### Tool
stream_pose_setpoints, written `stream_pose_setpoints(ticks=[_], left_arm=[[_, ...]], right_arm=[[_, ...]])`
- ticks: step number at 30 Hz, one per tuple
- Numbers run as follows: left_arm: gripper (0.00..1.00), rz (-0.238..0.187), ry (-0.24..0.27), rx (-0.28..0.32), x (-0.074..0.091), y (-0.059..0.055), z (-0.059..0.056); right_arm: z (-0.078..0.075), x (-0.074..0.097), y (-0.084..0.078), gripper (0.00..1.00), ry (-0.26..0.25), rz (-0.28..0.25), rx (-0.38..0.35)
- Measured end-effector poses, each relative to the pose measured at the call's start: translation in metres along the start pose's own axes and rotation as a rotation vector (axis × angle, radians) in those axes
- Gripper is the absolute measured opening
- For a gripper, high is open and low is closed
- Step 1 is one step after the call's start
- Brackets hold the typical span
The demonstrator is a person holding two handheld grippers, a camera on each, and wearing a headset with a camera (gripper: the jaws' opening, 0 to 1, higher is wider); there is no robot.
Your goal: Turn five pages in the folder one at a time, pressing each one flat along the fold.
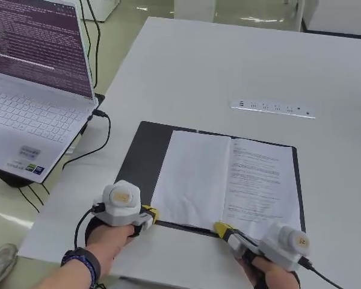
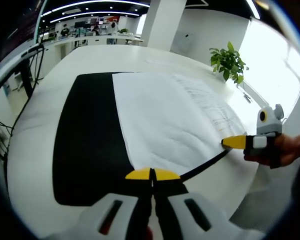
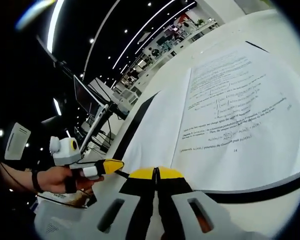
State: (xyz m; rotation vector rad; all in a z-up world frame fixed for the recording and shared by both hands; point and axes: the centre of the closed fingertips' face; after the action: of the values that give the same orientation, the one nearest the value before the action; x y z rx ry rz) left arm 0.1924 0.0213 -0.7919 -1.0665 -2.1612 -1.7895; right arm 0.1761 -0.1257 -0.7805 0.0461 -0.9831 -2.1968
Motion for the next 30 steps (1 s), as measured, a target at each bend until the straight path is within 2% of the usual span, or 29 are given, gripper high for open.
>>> stream_pose_setpoints(ticks=[4,7,11,15,21,25,28,30], left_arm=[[0.00,0.018,0.021,0.027,0.001,0.000,-0.002],[0.00,0.040,0.015,0.012,0.004,-0.003,-0.006],[0.03,0.016,0.034,0.003,0.011,0.001,-0.004],[0.06,-0.011,0.047,-0.004,0.020,0.010,-0.005],[0.11,-0.048,0.049,-0.032,0.032,0.026,-0.008],[0.15,-0.066,0.050,-0.049,0.039,0.034,-0.011],[0.18,-0.092,0.052,-0.052,0.043,0.045,-0.015],[0.19,-0.094,0.053,-0.071,0.044,0.049,-0.016]], right_arm=[[0.005,0.008,-0.006,0.00,0.023,0.051,0.041],[0.005,0.015,-0.005,0.00,0.028,0.056,0.053],[0.001,0.024,0.003,0.02,0.033,0.052,0.087],[-0.003,0.032,0.013,0.05,0.029,0.038,0.097],[-0.001,0.042,0.032,0.13,0.042,0.015,0.158],[-0.001,0.049,0.042,0.18,0.048,0.012,0.206],[-0.001,0.055,0.049,0.22,0.055,0.016,0.246],[-0.002,0.057,0.052,0.25,0.063,0.016,0.243]])
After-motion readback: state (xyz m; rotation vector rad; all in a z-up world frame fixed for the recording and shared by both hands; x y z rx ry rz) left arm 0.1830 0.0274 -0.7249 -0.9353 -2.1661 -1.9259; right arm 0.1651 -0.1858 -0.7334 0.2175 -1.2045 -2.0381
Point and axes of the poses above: the centre of the closed fingertips' face, and the gripper's own axes: x roughly backward along the fingers, z roughly to its left, y roughly out of its top, and after that the axes turned 13 degrees about -z, right-handed
